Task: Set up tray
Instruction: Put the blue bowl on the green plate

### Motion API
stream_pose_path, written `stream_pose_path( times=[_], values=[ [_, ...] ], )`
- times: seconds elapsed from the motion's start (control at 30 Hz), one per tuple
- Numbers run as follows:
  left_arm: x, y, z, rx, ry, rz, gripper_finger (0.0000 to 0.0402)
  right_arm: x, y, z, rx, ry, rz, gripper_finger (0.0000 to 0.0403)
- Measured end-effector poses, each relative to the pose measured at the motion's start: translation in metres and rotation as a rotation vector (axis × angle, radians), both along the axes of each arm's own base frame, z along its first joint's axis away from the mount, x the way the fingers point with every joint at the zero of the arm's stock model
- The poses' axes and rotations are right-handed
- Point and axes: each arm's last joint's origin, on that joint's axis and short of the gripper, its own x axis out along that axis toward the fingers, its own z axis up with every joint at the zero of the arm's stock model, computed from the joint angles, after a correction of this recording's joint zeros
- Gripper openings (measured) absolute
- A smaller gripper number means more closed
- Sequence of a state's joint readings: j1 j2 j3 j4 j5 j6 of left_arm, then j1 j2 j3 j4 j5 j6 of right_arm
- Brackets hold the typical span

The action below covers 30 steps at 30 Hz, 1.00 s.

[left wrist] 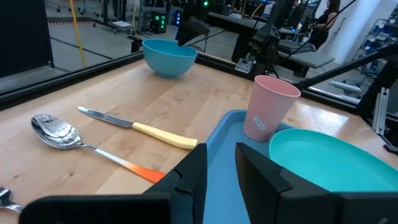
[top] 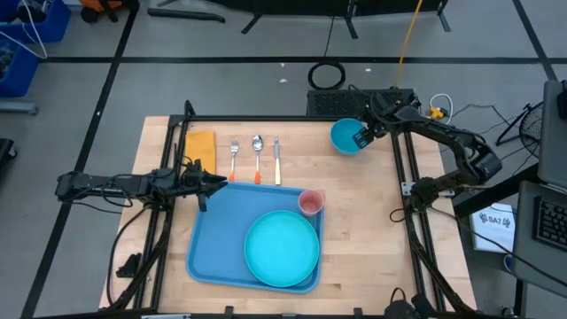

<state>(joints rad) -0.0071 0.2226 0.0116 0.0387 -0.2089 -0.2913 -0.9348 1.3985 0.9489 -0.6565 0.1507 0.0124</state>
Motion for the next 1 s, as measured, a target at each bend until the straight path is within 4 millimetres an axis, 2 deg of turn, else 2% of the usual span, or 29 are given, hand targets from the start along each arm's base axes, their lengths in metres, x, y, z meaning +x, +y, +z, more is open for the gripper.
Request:
stream_pose_path(
  times=[0.37, 0.47, 0.53, 0.6, 0.63, 0.73, 0.83, 1.0],
  values=[
    [0.000, 0.000, 0.000, 0.000, 0.001, 0.000, 0.0088, 0.007, -0.009, -0.029, 0.093, 0.071, 0.000, 0.0180],
    [0.000, 0.000, 0.000, 0.000, 0.001, 0.000, 0.0088, 0.008, -0.009, -0.032, 0.101, 0.077, 0.002, 0.0142],
    [0.000, 0.000, 0.000, 0.000, 0.001, 0.000, 0.0088, 0.009, -0.010, -0.032, 0.092, 0.071, 0.012, 0.0089],
    [0.000, 0.000, 0.000, 0.000, 0.001, 0.000, 0.0088, 0.012, -0.011, -0.028, 0.085, 0.029, 0.047, 0.0030],
    [0.000, 0.000, 0.000, 0.000, 0.001, 0.000, 0.0088, 0.012, -0.011, -0.026, 0.085, 0.017, 0.060, 0.0018],
    [0.000, 0.000, 0.000, 0.000, 0.001, -0.001, 0.0088, 0.014, -0.008, -0.022, 0.070, -0.018, 0.068, 0.0007],
    [0.000, 0.000, 0.000, 0.000, 0.001, -0.001, 0.0088, 0.018, 0.000, -0.009, 0.032, -0.078, 0.107, 0.0003],
    [0.000, 0.000, 0.000, 0.006, 0.002, -0.001, 0.0088, 0.029, 0.026, 0.032, -0.103, -0.276, 0.220, 0.0002]
  ],
)
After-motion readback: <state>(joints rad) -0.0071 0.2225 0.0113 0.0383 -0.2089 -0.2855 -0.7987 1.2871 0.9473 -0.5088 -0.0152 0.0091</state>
